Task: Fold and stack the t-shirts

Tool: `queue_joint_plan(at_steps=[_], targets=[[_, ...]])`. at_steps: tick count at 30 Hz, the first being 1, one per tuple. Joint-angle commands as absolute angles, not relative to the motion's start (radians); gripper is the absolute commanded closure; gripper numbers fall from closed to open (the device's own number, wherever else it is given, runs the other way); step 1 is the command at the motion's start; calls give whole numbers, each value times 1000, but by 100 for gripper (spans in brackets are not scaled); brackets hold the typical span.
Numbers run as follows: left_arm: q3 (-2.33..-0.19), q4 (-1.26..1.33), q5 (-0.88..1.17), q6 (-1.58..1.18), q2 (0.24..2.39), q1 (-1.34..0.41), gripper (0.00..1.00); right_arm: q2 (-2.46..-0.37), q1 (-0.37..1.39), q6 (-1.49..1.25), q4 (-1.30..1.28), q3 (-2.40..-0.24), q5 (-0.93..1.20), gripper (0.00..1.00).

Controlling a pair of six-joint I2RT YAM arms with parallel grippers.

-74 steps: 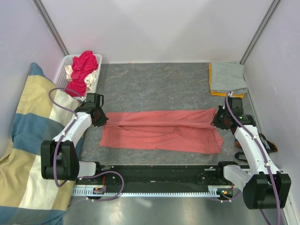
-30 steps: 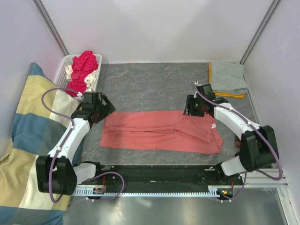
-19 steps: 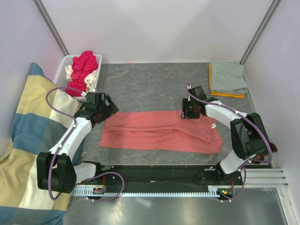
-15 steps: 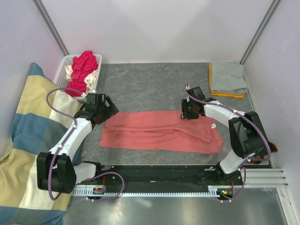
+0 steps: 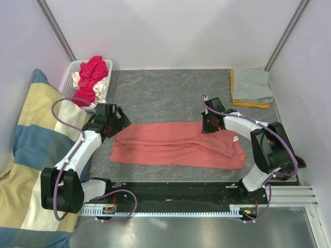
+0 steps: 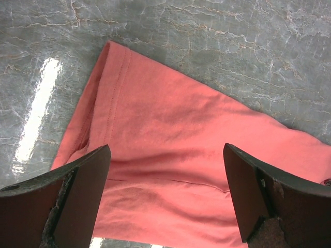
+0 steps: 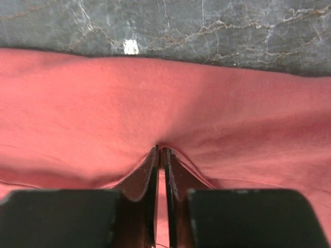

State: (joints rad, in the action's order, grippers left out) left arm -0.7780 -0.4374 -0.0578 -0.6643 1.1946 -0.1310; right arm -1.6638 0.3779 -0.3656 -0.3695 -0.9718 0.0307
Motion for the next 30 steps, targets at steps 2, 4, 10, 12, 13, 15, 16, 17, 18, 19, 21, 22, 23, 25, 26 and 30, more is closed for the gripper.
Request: queue_joint_plan(at_steps=[2, 4, 10, 12, 13, 15, 16, 17, 18, 19, 21, 22, 23, 25, 26, 30], targets=[[-762, -402, -55, -661, 1180, -130, 3, -1623, 387, -364, -362, -956, 21, 97], [-761, -402, -54, -663, 1181, -132, 3, -1609, 388, -365, -374, -954, 23, 100], [-762, -399, -45, -667, 1187, -130, 3, -1508, 396, -380, -426, -939, 34, 100], [-762, -399, -45, -667, 1190, -130, 3, -1462, 397, -394, -442, -925, 44, 100], [-762, -397, -44, -667, 1190, -130, 3, -1447, 403, -399, -448, -920, 52, 100], [-761, -396, -43, -667, 1192, -132, 3, -1413, 413, -405, -480, -911, 54, 100], [-759, -397, -43, -667, 1192, -132, 3, -1392, 423, -406, -489, -910, 52, 100], [-761, -397, -43, -667, 1192, -132, 3, -1382, 426, -408, -509, -907, 52, 100], [-761, -396, -43, -667, 1192, -132, 3, -1375, 433, -411, -518, -901, 55, 100], [-758, -396, -43, -667, 1193, -130, 3, -1358, 442, -413, -526, -897, 57, 100], [-756, -393, -43, -669, 1192, -132, 3, -1342, 451, -417, -545, -885, 72, 100], [-756, -393, -41, -669, 1192, -132, 3, -1329, 459, -420, -551, -881, 78, 100], [-755, -394, -41, -669, 1192, -130, 3, -1322, 465, -422, -560, -877, 80, 100], [-750, -391, -40, -670, 1192, -130, 3, -1306, 483, -433, -569, -865, 87, 100], [-749, -393, -38, -670, 1192, -132, 3, -1298, 488, -439, -577, -862, 87, 100], [-744, -391, -40, -670, 1189, -132, 3, -1269, 526, -471, -586, -831, 95, 100]])
